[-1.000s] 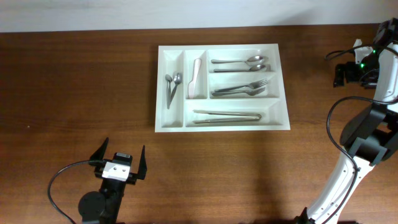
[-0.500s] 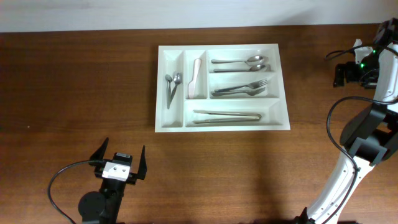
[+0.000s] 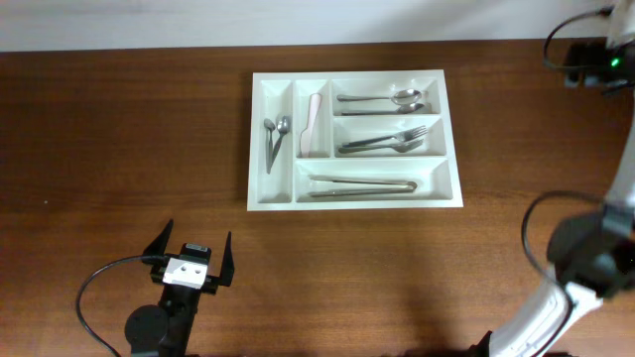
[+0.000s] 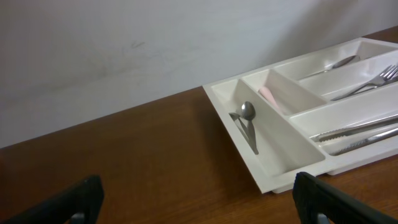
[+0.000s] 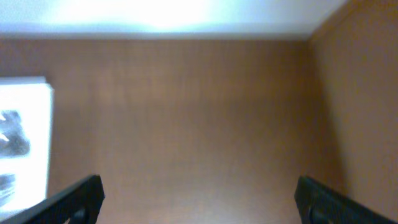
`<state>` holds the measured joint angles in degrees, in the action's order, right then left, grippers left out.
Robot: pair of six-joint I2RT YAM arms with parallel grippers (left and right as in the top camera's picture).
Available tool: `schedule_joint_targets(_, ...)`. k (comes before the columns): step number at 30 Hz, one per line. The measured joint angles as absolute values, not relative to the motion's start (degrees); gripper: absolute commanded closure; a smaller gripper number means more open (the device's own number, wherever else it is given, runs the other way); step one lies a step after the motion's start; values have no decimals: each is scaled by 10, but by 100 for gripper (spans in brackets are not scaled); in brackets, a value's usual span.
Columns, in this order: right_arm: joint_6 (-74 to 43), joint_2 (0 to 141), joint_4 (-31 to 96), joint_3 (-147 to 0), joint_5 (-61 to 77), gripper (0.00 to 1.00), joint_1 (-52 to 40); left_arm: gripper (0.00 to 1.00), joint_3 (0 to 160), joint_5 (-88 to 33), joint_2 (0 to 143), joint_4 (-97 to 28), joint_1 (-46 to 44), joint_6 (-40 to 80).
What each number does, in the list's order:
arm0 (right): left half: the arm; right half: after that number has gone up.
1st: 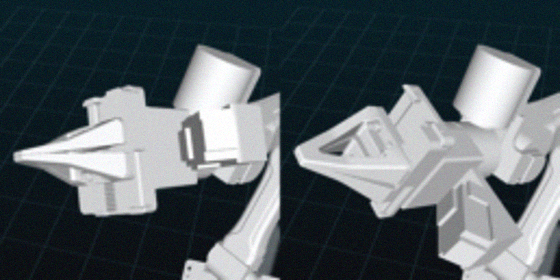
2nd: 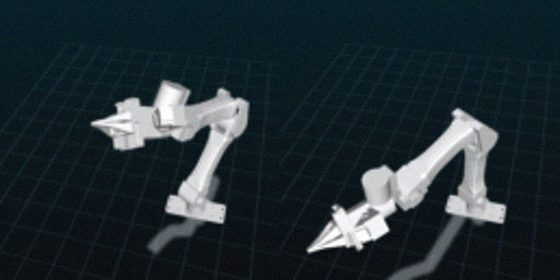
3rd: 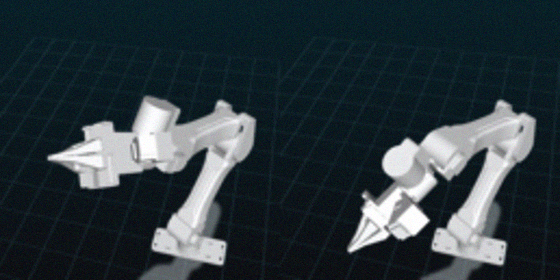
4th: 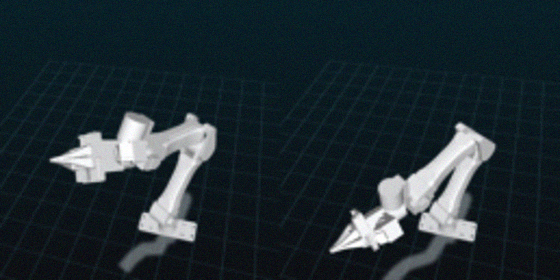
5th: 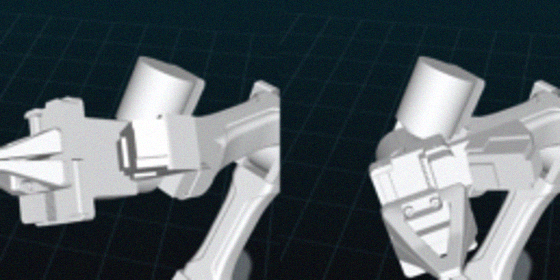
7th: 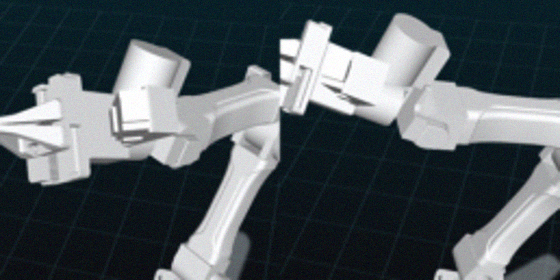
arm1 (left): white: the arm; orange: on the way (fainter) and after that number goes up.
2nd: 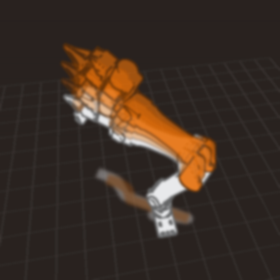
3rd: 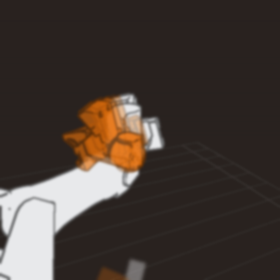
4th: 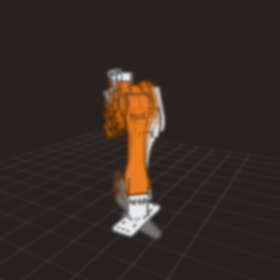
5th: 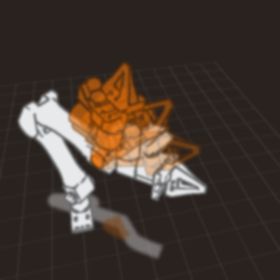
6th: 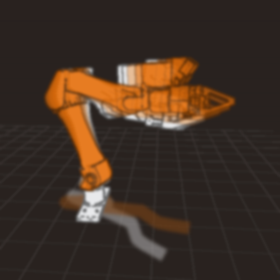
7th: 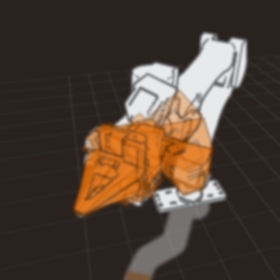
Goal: Pack container
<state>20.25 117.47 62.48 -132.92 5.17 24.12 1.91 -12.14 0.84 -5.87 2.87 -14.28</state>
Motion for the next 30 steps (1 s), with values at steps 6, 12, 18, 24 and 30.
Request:
schedule_joint_targets(6, 204, 971, 511, -1157, 67, 1, 215, 1, 19, -121, 8, -58, 29, -143)
schedule_joint_targets(12, 204, 759, 431, -933, 68, 1, 179, 1, 19, -121, 8, -59, 29, -143)
schedule_joint_targets(18, 204, 520, 333, -729, 72, 1, 90, 1, 19, -120, 8, -59, 29, -143)
schedule_joint_targets(24, 204, 314, 239, -562, 76, 1, 1, 1, 19, -119, 7, -59, 29, -143)
schedule_joint_targets(30, 187, 164, 149, -396, 76, 1, -35, 1, 19, -120, 7, -59, 29, -143)
